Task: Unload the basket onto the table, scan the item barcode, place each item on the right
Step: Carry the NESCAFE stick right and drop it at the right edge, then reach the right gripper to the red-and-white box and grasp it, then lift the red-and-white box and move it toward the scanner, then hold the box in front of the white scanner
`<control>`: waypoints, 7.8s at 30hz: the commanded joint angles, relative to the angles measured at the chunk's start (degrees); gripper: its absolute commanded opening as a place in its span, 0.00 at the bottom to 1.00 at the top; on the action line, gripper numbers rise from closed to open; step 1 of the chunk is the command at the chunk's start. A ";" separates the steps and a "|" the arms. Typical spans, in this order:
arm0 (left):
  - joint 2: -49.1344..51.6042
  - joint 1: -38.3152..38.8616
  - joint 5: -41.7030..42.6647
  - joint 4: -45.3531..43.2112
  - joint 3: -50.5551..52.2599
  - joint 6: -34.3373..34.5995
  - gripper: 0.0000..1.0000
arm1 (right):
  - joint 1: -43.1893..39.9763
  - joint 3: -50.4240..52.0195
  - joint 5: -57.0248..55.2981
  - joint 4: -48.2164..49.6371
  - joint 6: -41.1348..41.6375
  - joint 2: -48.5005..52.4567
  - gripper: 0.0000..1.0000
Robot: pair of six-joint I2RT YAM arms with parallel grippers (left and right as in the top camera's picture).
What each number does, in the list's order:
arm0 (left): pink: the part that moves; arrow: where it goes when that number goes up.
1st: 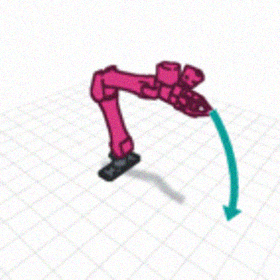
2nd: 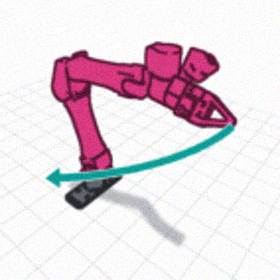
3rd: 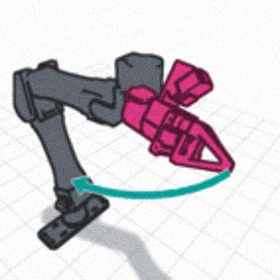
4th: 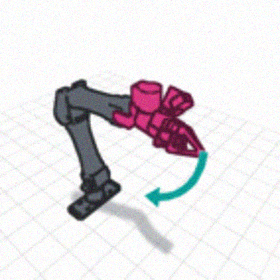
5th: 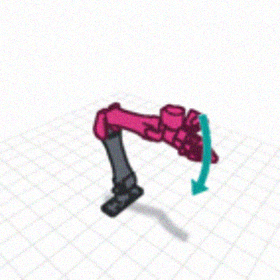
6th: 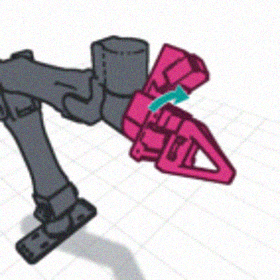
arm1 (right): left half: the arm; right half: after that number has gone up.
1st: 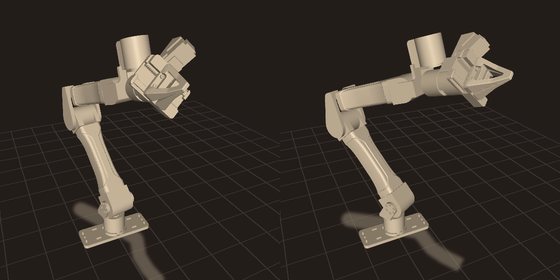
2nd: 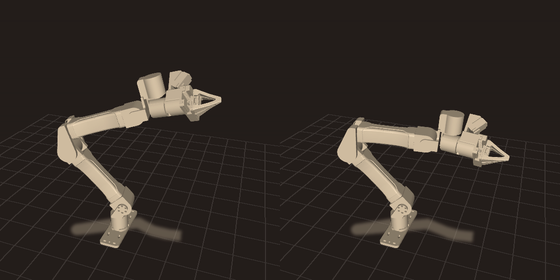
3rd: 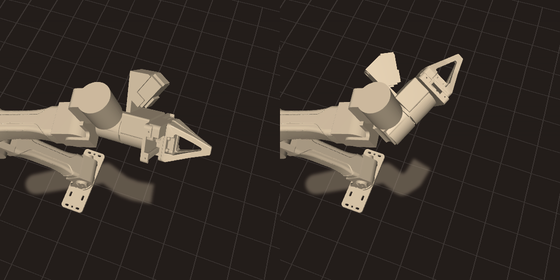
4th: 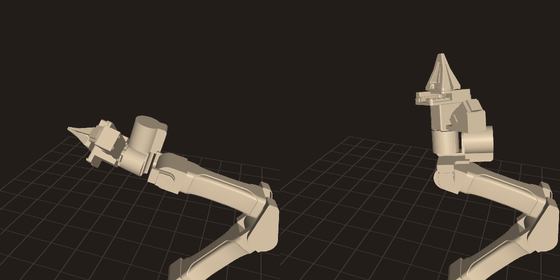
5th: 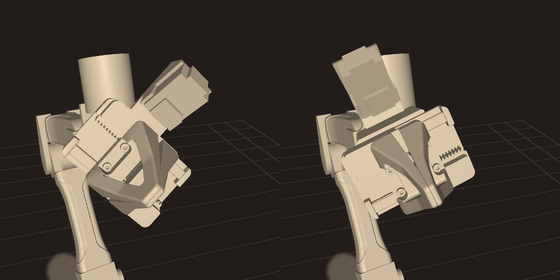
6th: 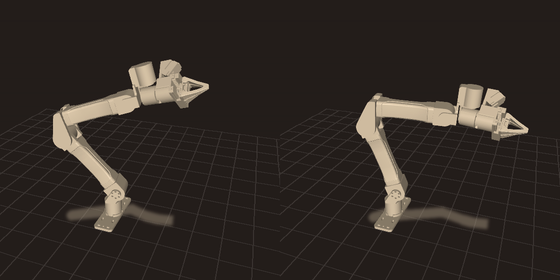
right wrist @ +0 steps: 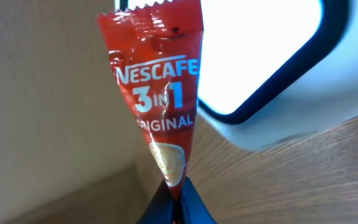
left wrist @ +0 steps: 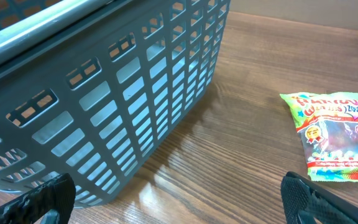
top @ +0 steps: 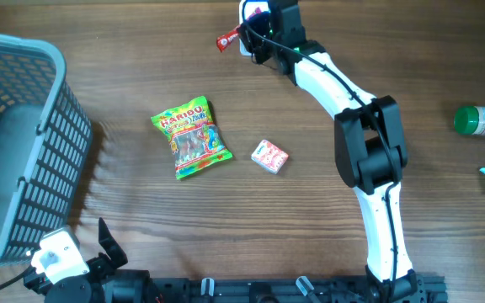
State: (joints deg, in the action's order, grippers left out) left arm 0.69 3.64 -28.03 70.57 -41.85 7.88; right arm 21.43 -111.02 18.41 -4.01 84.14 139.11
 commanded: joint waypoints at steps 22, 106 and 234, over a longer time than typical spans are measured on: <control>-0.42 -0.39 -0.02 -0.17 -0.02 0.26 1.00 | -35.50 3.48 -27.65 -46.38 -11.13 -13.75 0.05; -0.42 -0.39 -0.02 -0.17 -0.02 0.26 1.00 | 17.40 3.61 -13.62 -52.43 -67.60 -20.55 0.04; -0.42 -0.39 -0.02 -0.17 -0.02 0.26 1.00 | -6.78 3.19 16.37 37.88 34.56 6.32 0.05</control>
State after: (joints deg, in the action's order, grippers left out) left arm 0.69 3.62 -28.03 70.57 -41.85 7.86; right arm 14.55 -105.10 33.26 31.46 118.32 144.27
